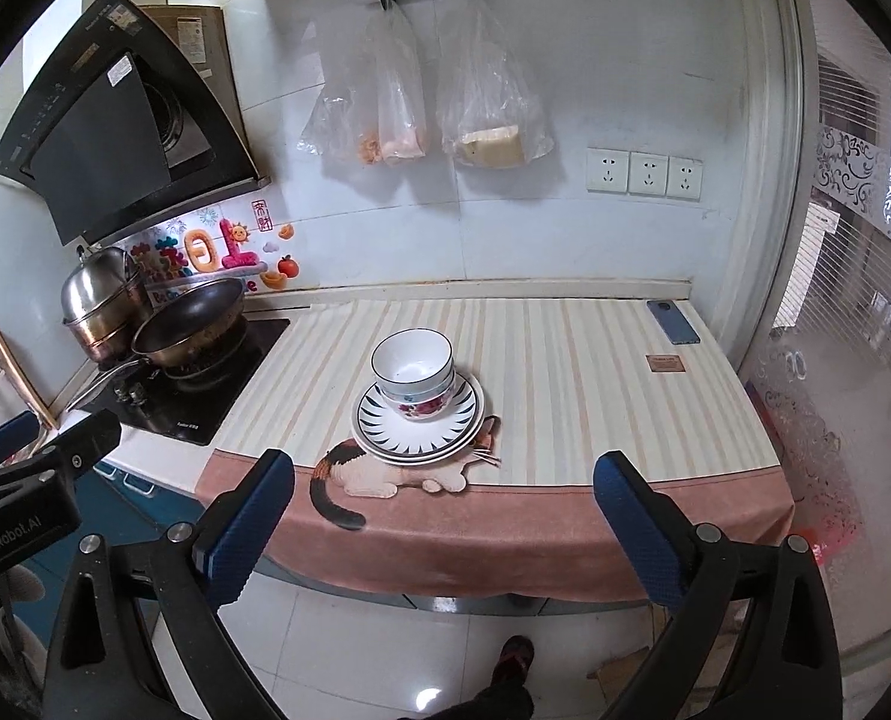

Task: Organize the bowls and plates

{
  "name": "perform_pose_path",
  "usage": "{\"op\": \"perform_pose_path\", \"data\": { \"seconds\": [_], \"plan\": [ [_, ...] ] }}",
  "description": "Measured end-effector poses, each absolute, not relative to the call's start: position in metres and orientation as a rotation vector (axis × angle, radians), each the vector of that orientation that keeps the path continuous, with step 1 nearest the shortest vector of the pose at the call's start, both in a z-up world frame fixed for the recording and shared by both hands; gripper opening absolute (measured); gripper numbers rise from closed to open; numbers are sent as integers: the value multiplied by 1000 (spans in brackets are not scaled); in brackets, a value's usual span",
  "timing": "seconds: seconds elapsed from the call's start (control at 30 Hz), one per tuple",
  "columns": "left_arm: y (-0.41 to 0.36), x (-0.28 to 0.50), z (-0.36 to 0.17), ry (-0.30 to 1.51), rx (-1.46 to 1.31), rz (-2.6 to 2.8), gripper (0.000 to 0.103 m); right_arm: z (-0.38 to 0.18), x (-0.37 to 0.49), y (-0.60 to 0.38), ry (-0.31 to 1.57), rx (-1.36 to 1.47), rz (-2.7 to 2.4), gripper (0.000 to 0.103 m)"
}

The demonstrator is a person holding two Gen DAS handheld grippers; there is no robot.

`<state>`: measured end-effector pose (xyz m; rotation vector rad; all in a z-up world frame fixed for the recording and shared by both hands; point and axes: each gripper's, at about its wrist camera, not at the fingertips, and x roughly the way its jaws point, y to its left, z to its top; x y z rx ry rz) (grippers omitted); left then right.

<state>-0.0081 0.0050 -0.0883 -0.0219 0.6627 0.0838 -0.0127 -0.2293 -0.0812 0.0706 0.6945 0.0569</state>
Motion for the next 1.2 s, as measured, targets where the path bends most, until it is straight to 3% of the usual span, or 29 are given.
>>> {"op": "perform_pose_path", "data": {
  "seconds": [1.2],
  "plan": [
    [-4, -42, -97, 668, 0, 70, 103, -69, -54, -222, 632, 17, 36, 103]
  ]
}}
